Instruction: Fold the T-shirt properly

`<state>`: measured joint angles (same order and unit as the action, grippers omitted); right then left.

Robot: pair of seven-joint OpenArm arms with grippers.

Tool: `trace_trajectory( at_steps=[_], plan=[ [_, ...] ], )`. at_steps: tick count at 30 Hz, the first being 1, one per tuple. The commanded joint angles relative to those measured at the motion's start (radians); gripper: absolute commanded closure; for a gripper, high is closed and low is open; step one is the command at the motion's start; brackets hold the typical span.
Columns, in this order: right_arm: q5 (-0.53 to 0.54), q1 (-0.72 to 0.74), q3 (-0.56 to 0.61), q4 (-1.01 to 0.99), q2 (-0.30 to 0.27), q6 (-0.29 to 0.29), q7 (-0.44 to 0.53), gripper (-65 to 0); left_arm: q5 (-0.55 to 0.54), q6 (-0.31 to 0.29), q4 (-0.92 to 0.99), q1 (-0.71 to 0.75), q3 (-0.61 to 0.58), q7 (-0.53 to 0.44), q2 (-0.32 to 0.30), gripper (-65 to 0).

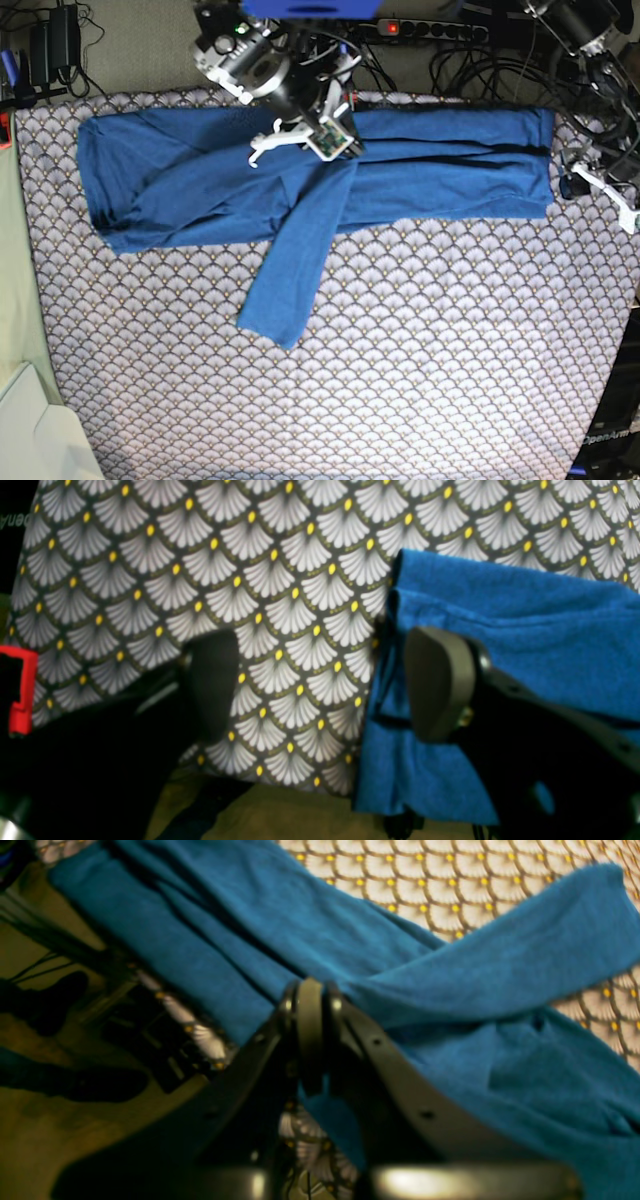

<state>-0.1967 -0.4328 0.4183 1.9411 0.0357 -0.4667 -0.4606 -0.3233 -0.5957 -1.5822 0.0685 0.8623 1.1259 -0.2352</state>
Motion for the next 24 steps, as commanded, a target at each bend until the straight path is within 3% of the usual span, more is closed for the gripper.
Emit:
trace_trajectory(
  at_steps=[1, 24],
  plan=[
    [0.016, -0.001, 0.004, 0.016, 0.007, 0.003, 0.024, 0.0, -0.012, 0.0, -0.022, -0.012, 0.004, -0.01, -0.02, -50.8],
    [0.015, 0.038, 0.001, -0.065, 0.007, 0.003, 0.024, 0.0, -0.012, 0.0, -0.022, -0.012, 0.004, -0.01, -0.017, -50.8]
  ],
)
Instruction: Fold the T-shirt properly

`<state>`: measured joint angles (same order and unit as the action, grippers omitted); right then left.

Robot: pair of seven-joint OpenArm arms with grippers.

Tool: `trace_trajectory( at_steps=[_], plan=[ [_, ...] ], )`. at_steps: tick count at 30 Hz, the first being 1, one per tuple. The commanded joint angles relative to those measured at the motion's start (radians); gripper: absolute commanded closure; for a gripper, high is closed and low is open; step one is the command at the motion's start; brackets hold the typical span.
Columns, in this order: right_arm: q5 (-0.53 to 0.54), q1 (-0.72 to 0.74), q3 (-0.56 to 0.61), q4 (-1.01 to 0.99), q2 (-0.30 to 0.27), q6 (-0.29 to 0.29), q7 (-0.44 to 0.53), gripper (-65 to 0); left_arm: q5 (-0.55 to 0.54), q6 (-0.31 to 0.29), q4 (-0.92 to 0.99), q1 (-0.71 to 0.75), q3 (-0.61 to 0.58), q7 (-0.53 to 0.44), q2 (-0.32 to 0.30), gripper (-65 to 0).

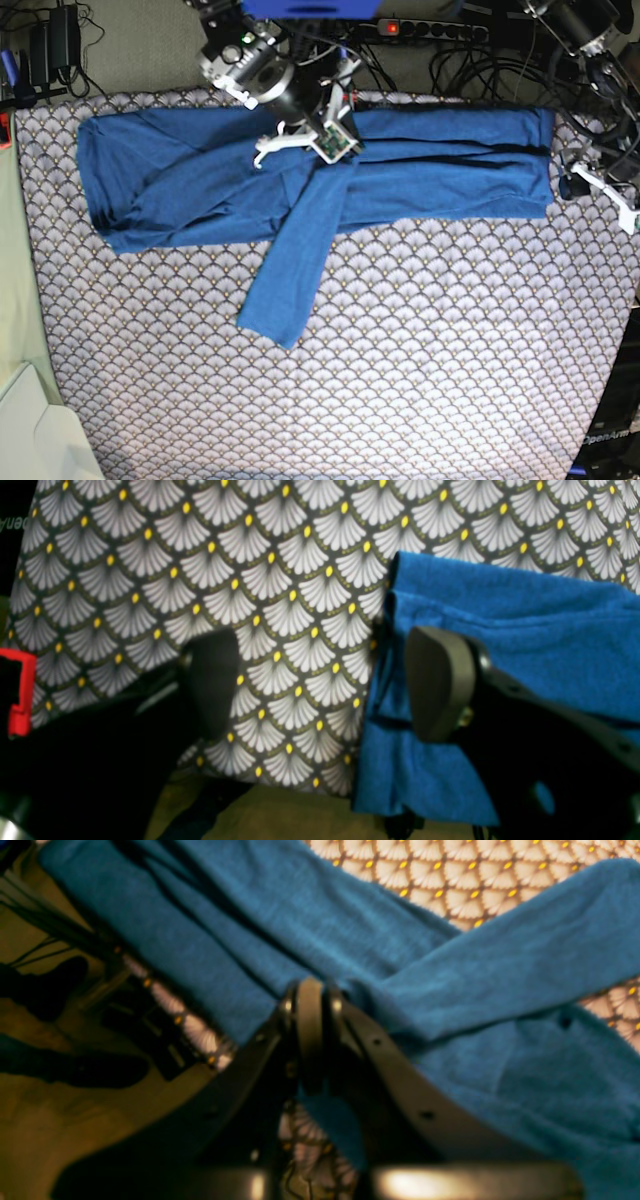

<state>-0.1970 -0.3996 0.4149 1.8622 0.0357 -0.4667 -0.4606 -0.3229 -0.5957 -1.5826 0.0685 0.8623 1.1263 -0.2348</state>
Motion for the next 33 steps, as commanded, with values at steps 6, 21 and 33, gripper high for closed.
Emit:
trace_trajectory(
  at_steps=[6, 21, 33],
  plan=[
    [0.015, 0.004, 0.009, 0.014, 0.007, 0.003, 0.024, -6.9, -0.012, 0.0, -0.022, -0.012, 0.004, -0.01, -0.018, -50.8],
    [0.015, 0.028, -0.02, 0.104, -0.069, 0.001, 0.024, -25.9, -0.074, 0.0, -0.077, -0.012, 0.002, -0.019, -0.016, -50.8],
    [0.015, 0.026, -0.261, 0.107, -0.072, 0.001, 0.023, -26.0, -0.178, 0.013, -0.134, -0.22, -0.4, -0.021, 0.059, -50.8]
  ],
)
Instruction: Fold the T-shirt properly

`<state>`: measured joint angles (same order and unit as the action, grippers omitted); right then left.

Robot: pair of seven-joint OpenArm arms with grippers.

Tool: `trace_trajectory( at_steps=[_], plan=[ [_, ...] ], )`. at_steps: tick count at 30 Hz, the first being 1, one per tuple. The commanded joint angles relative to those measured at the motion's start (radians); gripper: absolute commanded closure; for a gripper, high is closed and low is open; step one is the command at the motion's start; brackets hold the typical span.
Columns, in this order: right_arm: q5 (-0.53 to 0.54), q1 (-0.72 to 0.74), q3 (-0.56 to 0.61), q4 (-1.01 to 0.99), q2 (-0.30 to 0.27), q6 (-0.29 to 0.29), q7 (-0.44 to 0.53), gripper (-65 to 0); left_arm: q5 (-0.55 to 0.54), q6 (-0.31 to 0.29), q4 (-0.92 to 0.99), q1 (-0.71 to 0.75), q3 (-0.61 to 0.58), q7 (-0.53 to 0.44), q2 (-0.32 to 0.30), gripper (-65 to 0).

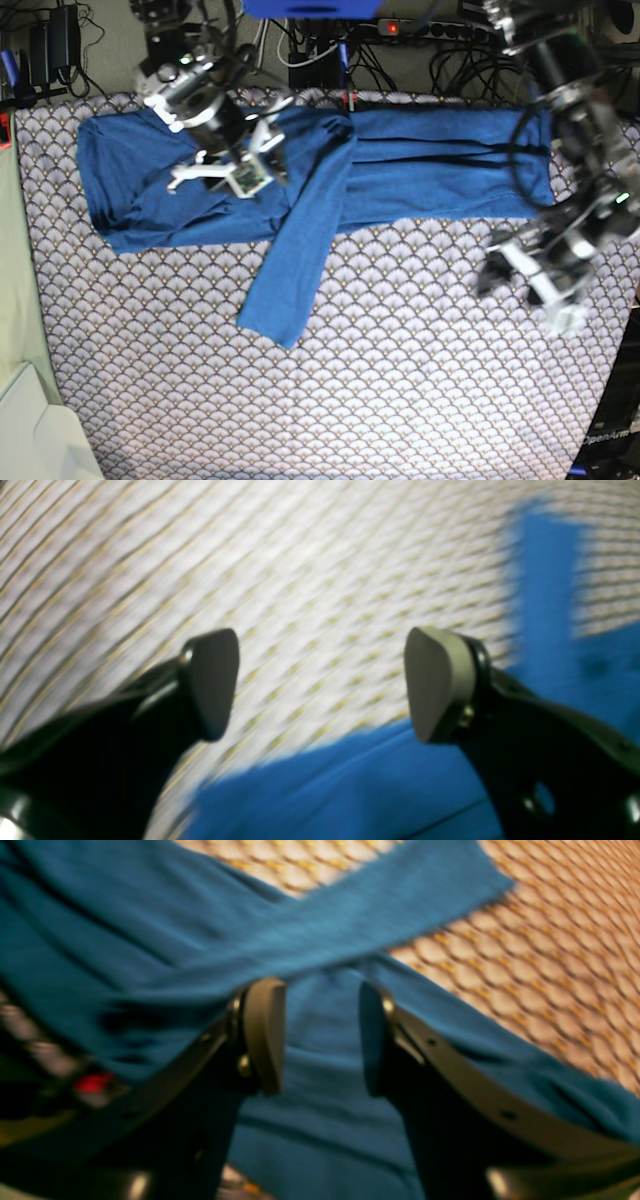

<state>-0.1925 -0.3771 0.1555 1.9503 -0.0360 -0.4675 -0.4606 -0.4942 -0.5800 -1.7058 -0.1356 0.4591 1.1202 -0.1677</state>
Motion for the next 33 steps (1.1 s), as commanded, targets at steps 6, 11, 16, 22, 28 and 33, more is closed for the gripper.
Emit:
trace_trajectory(
  at_steps=[6, 11, 16, 22, 28, 33],
  plan=[
    [0.011, 0.005, -0.195, 0.019, -0.002, 0.002, 0.023, -26.0, 0.234, -0.002, 0.152, -0.229, -0.263, -0.048, 0.198, -50.8],
    [0.011, 0.011, -0.351, 0.019, -0.002, 0.002, 0.023, -26.0, 0.421, -0.002, 0.399, -0.327, -0.402, -0.24, 0.325, -50.8],
    [0.014, 0.02, -0.468, 0.019, 0.003, 0.002, 0.007, -26.0, 0.4, 0.004, 0.726, -0.421, -0.54, -0.398, 0.325, -50.8],
    [0.015, 0.02, -0.54, 0.019, 0.005, 0.0, -0.008, -26.0, 0.211, 0.219, 0.987, -0.497, -0.702, -0.645, 0.325, -50.8],
    [0.015, 0.019, -0.541, 0.019, 0.017, 0.0, -0.008, -25.8, 0.044, 0.286, 1.076, -0.556, -0.882, -0.763, 0.325, -50.8],
    [0.014, 0.02, -0.54, 0.019, 0.028, 0.0, -0.008, -25.7, -0.005, 0.449, 1.081, -0.562, -1.029, -0.845, 0.325, -50.8]
  ],
)
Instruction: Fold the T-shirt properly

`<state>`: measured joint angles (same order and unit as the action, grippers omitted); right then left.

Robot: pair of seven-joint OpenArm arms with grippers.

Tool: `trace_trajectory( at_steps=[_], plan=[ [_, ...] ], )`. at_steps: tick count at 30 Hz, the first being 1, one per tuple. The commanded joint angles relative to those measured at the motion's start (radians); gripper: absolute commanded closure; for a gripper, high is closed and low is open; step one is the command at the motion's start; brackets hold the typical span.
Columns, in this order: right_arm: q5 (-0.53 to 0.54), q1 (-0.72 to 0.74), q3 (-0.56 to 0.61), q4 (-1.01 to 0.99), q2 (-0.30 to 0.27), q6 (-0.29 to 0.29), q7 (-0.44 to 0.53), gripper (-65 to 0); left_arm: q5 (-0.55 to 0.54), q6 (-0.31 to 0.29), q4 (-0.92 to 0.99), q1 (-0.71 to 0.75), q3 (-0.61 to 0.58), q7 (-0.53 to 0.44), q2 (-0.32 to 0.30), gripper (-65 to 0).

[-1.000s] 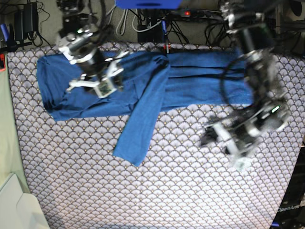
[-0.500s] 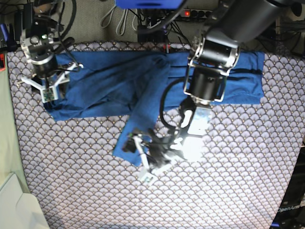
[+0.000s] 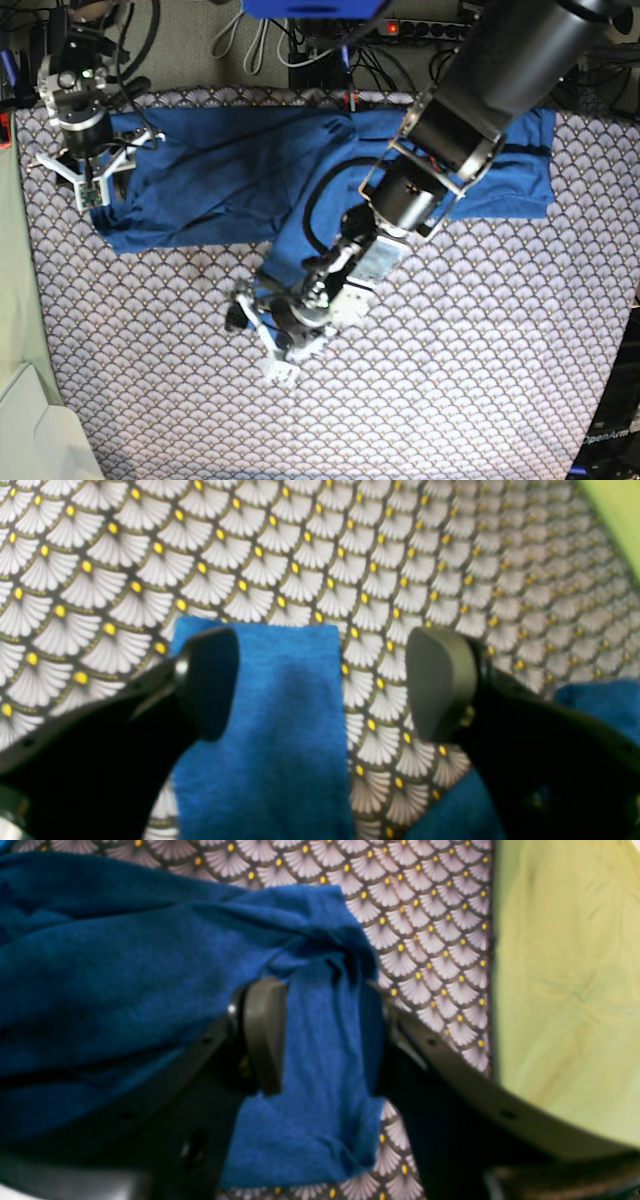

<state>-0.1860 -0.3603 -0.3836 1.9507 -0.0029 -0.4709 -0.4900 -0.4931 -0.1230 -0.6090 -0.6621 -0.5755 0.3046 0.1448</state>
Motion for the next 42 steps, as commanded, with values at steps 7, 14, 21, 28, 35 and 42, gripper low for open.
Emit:
trace_trajectory(
  at_steps=[7, 14, 21, 28, 35, 42],
  plan=[
    [0.007, 0.004, 0.002, 0.019, -0.004, 0.004, 0.021, -25.6, -0.006, 0.021, -0.016, -0.028, -0.146, -0.038, 0.012, -50.8],
    [0.007, 0.004, 0.001, 0.025, -0.004, 0.004, 0.021, -25.6, -0.005, 0.021, -0.013, 0.015, -0.156, -0.04, 0.012, -50.8],
    [0.007, 0.017, 0.001, 0.026, -0.004, 0.004, 0.021, -25.6, 0.004, 0.023, -0.013, 0.055, -0.157, -0.086, 0.012, -50.8],
    [0.007, 0.017, 0.001, 0.026, -0.004, 0.004, 0.021, -25.6, 0.006, 0.116, 0.088, 0.075, -0.159, -0.158, 0.012, -50.8],
    [0.007, 0.019, 0.002, 0.026, -0.006, 0.004, 0.021, -25.6, 0.006, 0.13, 0.157, 0.072, -0.159, -0.178, 0.012, -50.8],
    [0.009, 0.019, 0.002, 0.026, -0.009, 0.004, 0.021, -25.6, 0.006, 0.127, 0.163, 0.074, -0.159, -0.176, 0.012, -50.2]
  ],
)
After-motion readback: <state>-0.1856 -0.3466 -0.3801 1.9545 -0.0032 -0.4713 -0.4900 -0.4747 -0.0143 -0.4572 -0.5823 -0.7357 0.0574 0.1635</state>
